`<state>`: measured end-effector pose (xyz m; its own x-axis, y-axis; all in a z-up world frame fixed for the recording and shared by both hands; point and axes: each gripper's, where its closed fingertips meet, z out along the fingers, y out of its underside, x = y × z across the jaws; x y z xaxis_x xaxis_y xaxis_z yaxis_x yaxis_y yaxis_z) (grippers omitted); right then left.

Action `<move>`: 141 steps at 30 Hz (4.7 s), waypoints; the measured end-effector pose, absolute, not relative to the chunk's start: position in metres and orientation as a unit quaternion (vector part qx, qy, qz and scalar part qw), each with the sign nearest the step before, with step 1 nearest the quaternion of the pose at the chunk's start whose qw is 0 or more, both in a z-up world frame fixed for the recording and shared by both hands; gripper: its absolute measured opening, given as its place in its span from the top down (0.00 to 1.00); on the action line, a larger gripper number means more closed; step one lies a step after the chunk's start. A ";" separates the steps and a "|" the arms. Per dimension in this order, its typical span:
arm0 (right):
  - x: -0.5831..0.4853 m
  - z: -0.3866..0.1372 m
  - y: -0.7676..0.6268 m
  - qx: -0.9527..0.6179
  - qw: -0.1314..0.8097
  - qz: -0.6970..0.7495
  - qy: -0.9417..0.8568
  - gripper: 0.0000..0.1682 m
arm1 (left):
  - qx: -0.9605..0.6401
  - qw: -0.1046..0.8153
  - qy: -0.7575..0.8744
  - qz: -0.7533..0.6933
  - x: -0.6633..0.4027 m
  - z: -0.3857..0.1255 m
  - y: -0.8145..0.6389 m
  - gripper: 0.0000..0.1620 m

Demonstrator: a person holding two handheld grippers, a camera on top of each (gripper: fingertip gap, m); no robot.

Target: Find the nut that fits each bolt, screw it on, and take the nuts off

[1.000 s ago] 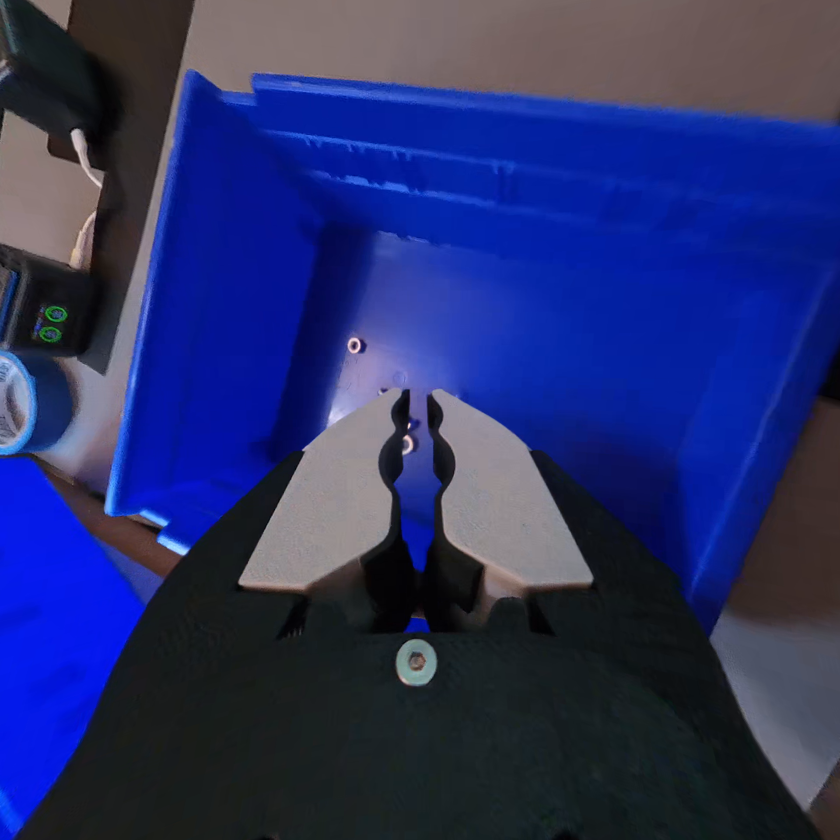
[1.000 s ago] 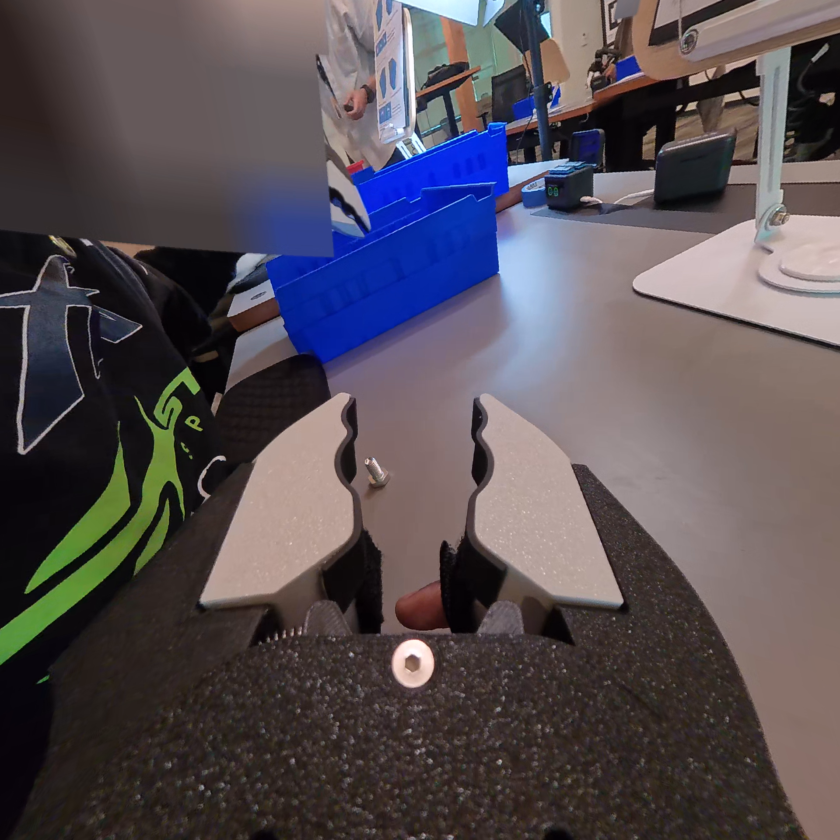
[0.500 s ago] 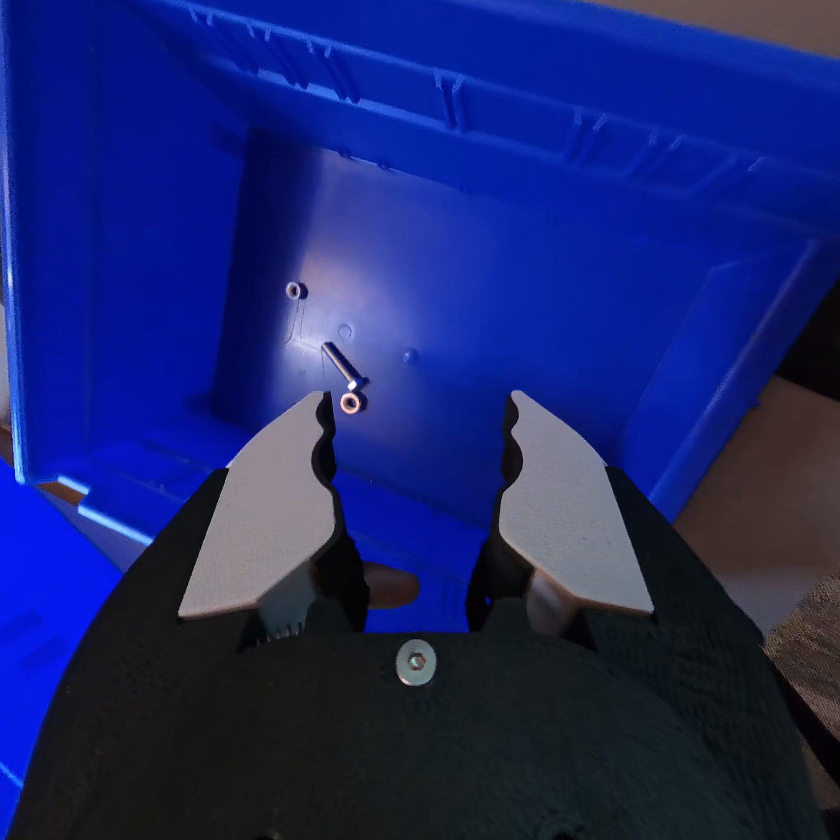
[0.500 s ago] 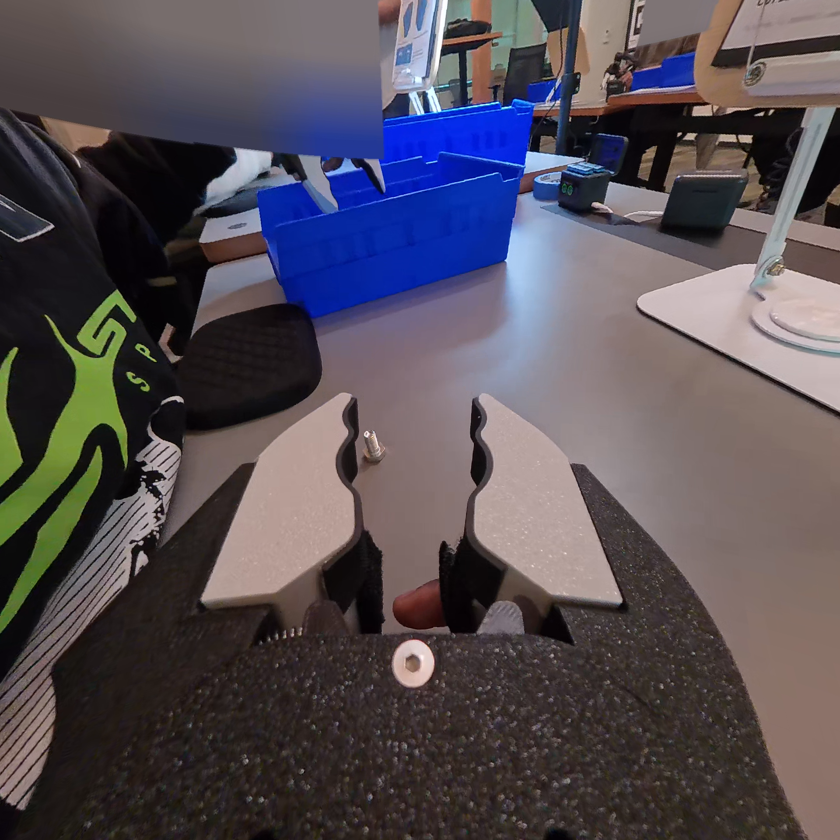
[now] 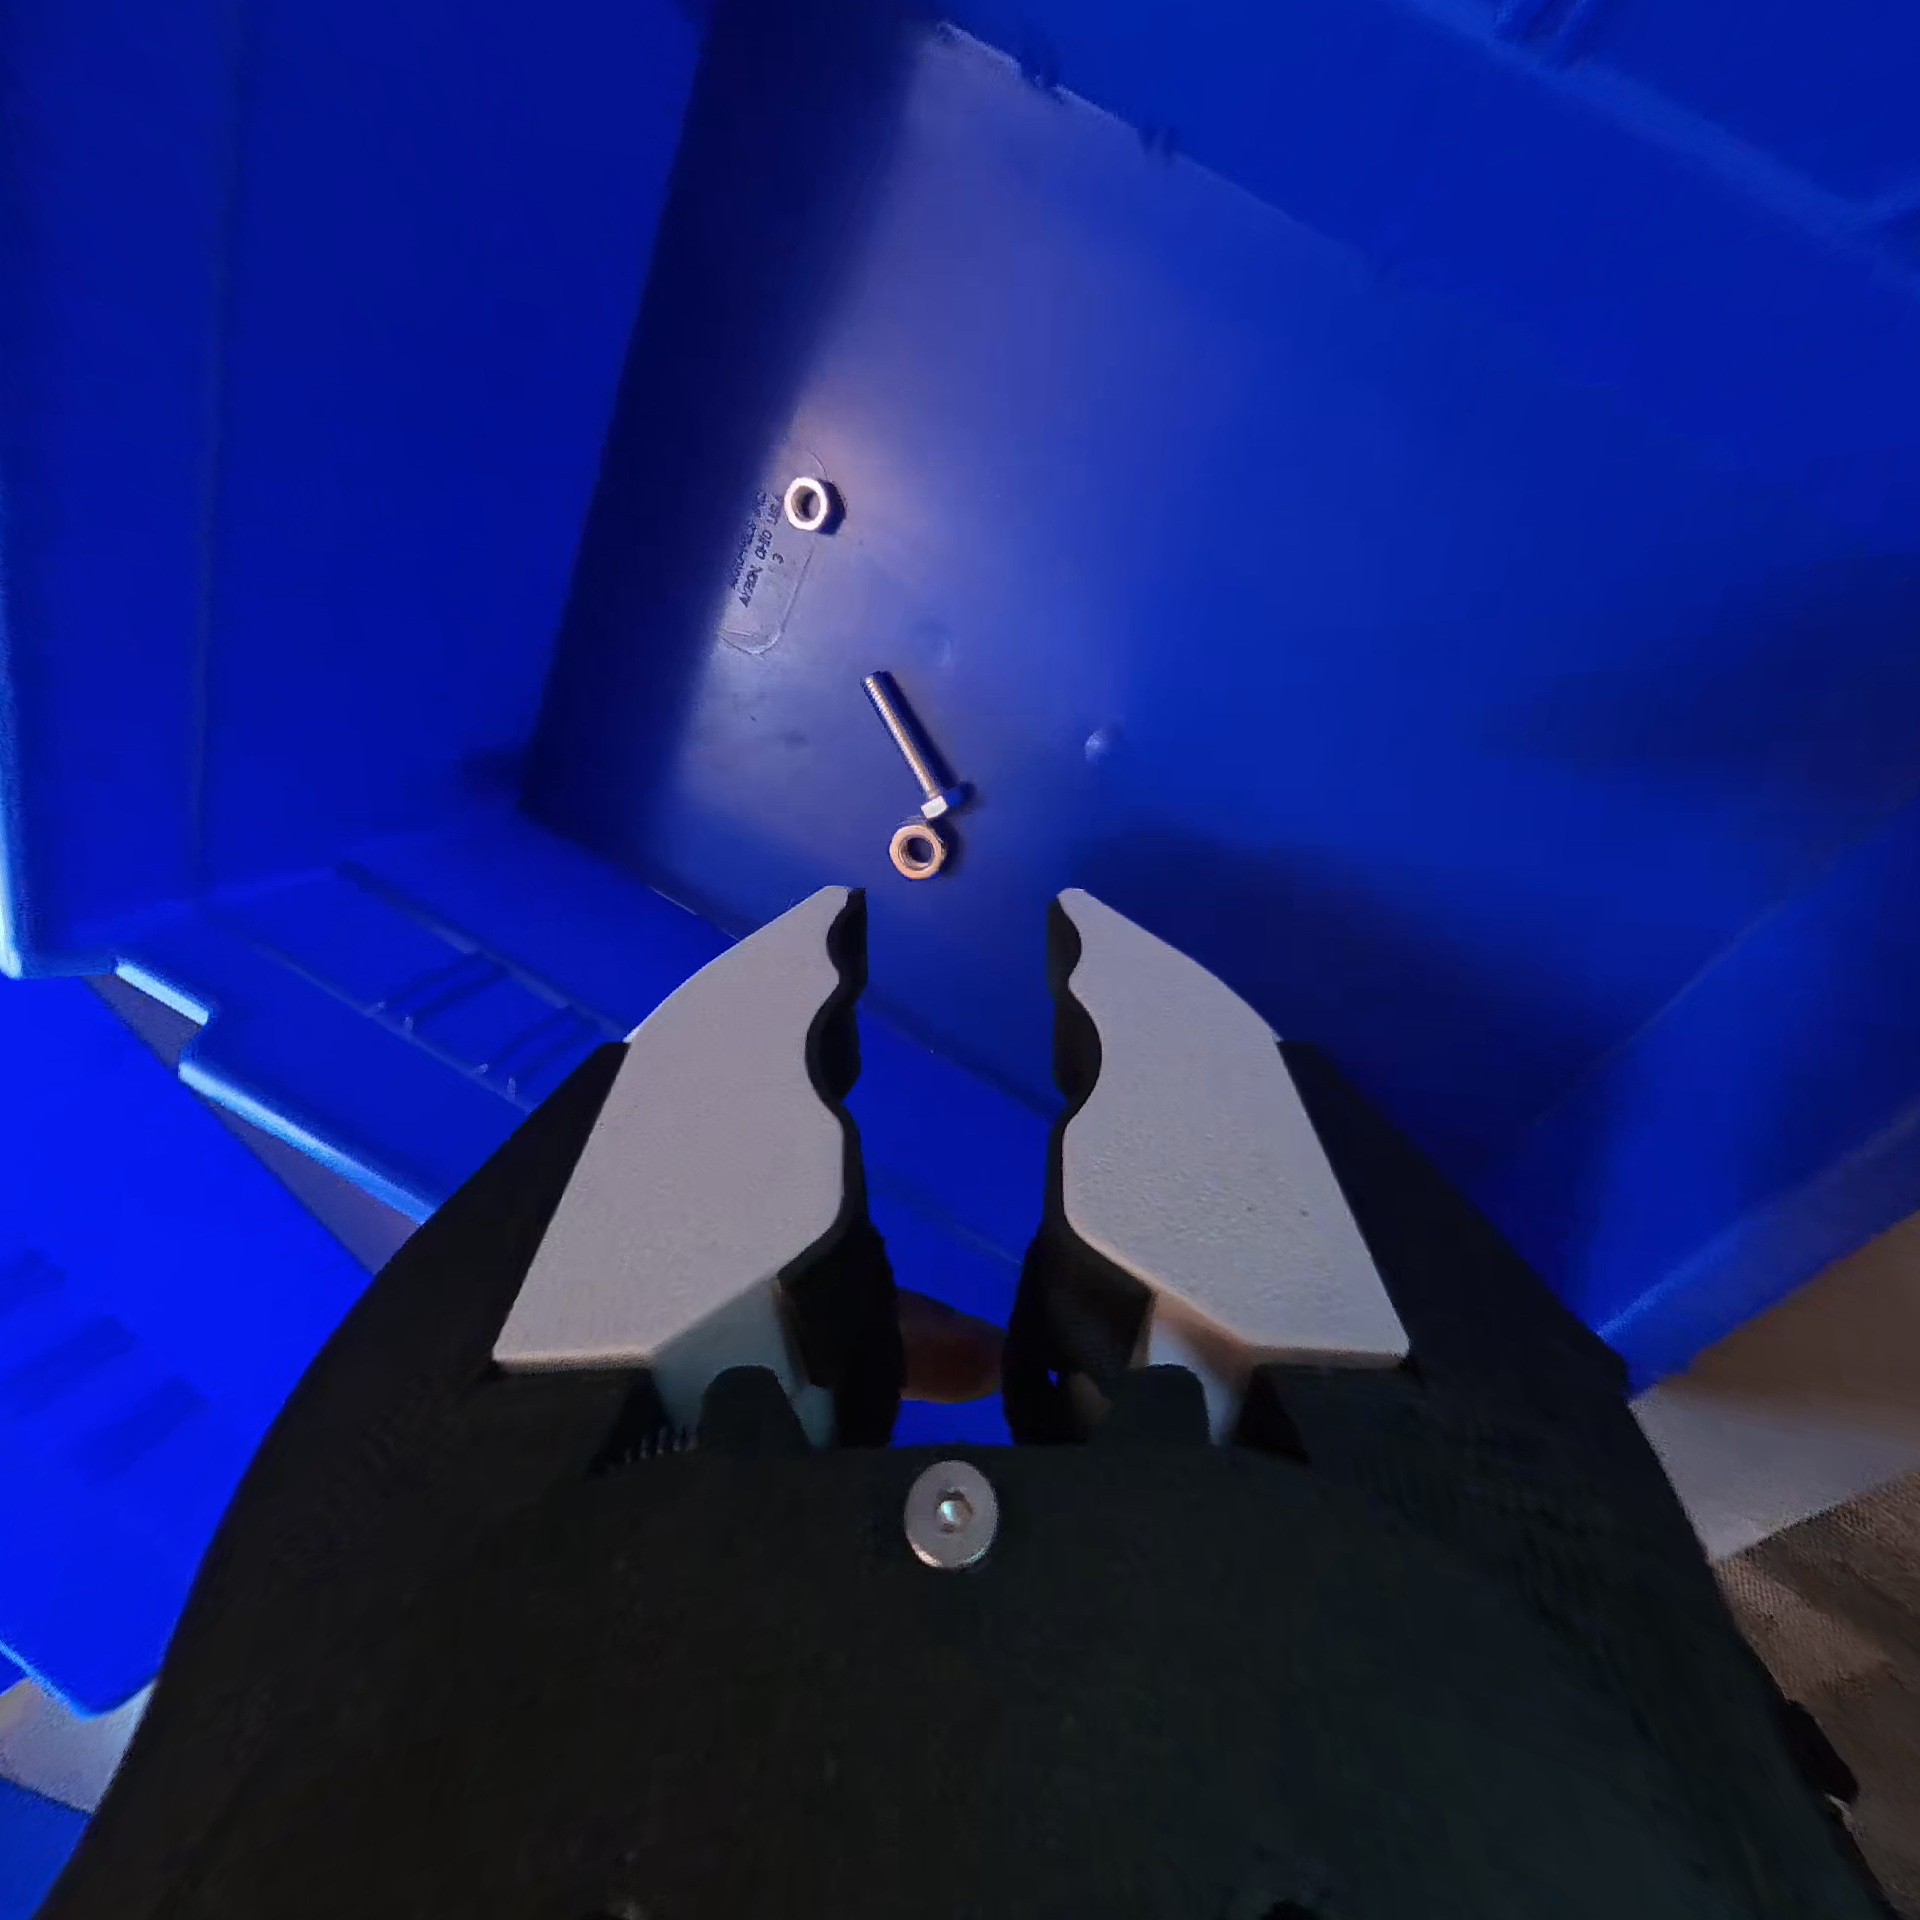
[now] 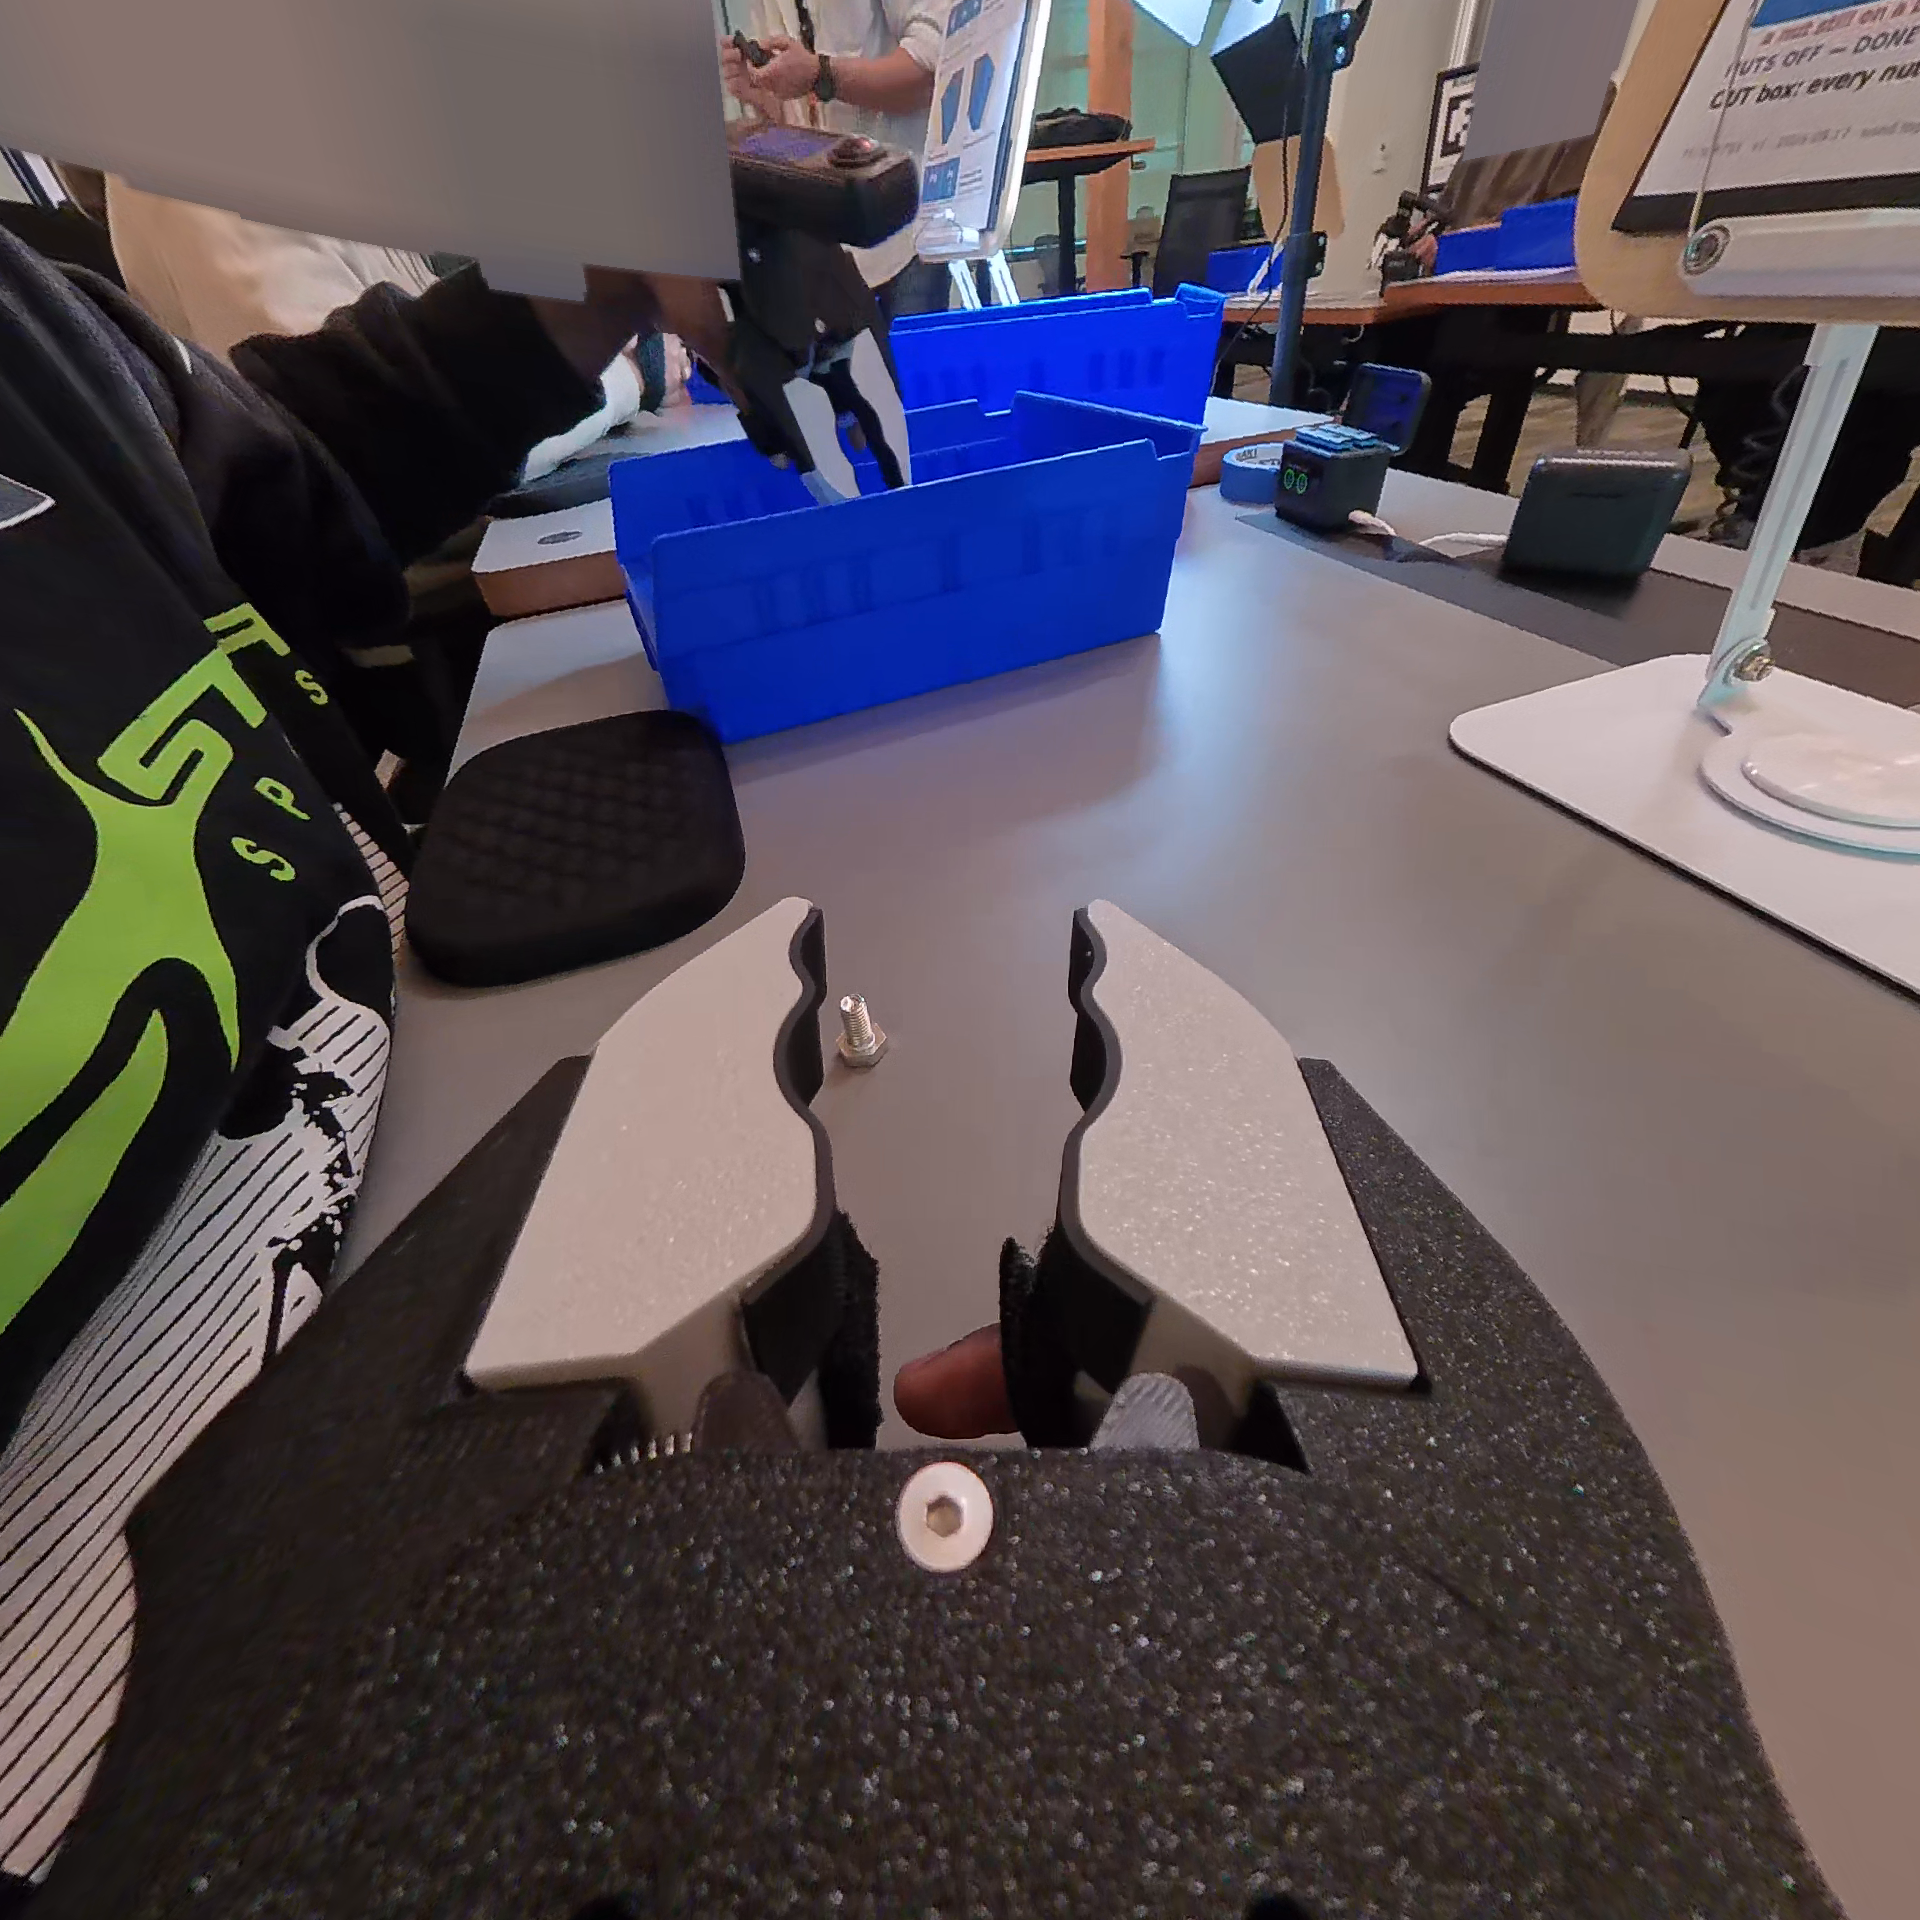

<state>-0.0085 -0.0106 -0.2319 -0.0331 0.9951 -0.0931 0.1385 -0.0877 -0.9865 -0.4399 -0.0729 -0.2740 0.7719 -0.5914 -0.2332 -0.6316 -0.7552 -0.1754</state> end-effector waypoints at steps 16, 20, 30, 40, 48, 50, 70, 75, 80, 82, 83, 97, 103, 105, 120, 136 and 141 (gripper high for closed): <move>-0.010 -0.234 -0.011 -0.548 0.433 0.487 -0.524 0.74 | -0.964 0.053 0.259 0.035 -0.438 -0.319 -0.050 0.84; -0.009 -0.233 -0.011 -0.547 0.436 0.489 -0.522 0.74 | -0.965 0.041 0.254 0.046 -0.440 -0.322 -0.047 0.91; -0.006 -0.229 -0.009 -0.541 0.443 0.501 -0.510 0.74 | -0.956 0.048 0.287 0.030 -0.427 -0.299 -0.060 0.90; -0.003 -0.225 -0.010 -0.531 0.452 0.508 -0.505 0.74 | -0.974 -0.009 0.216 0.071 -0.459 -0.302 -0.064 0.80; -0.003 -0.225 -0.011 -0.527 0.455 0.509 -0.507 0.74 | -0.978 -0.034 0.198 0.054 -0.460 -0.319 -0.066 0.79; -0.003 -0.224 -0.011 -0.526 0.455 0.511 -0.505 0.74 | -0.979 -0.044 0.194 0.051 -0.462 -0.321 -0.067 0.79; -0.002 -0.223 -0.009 -0.526 0.454 0.518 -0.499 0.75 | -0.963 0.120 0.239 0.043 -0.406 -0.243 -0.050 0.90; -0.003 -0.225 -0.013 -0.521 0.455 0.510 -0.512 0.75 | -0.901 0.311 0.304 -0.010 -0.300 -0.174 -0.029 0.90; -0.003 -0.224 -0.018 -0.509 0.465 0.501 -0.523 0.75 | -0.815 0.430 0.350 -0.167 -0.171 -0.144 -0.033 0.90; -0.003 -0.224 -0.020 -0.502 0.469 0.496 -0.531 0.75 | -0.800 0.414 0.379 -0.214 -0.130 -0.154 -0.043 0.90; -0.003 -0.224 -0.021 -0.500 0.470 0.494 -0.534 0.75 | -0.802 0.399 0.392 -0.209 -0.116 -0.165 -0.045 0.90; -0.003 -0.225 -0.024 -0.494 0.479 0.484 -0.541 0.76 | -0.831 0.135 0.535 -0.074 -0.077 -0.310 -0.075 0.90; -0.003 -0.225 -0.024 -0.495 0.478 0.484 -0.541 0.76 | -0.828 0.118 0.542 -0.083 -0.068 -0.323 -0.079 0.89; -0.005 -0.227 -0.024 -0.499 0.472 0.479 -0.546 0.77 | -0.825 0.131 0.541 -0.098 -0.067 -0.319 -0.078 0.82; -0.064 -0.296 -0.051 -0.570 0.301 0.349 -0.680 0.87 | -0.689 0.580 0.335 -0.277 -0.083 -0.224 -0.011 0.68; -0.064 -0.307 -0.048 -0.585 0.284 0.325 -0.687 0.95 | -0.733 0.480 0.432 -0.213 -0.084 -0.271 -0.025 0.68; -0.066 -0.260 -0.034 -0.579 0.349 0.433 -0.596 0.95 | -0.729 0.485 0.424 -0.233 -0.073 -0.271 -0.024 0.68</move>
<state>-0.0657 -0.0344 -0.2600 -0.0860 0.9926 -0.0856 0.3876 -0.0458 -0.9207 -0.0733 -0.0241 -0.2715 0.5324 -0.8435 -0.0712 -0.3920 -0.1712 -0.9039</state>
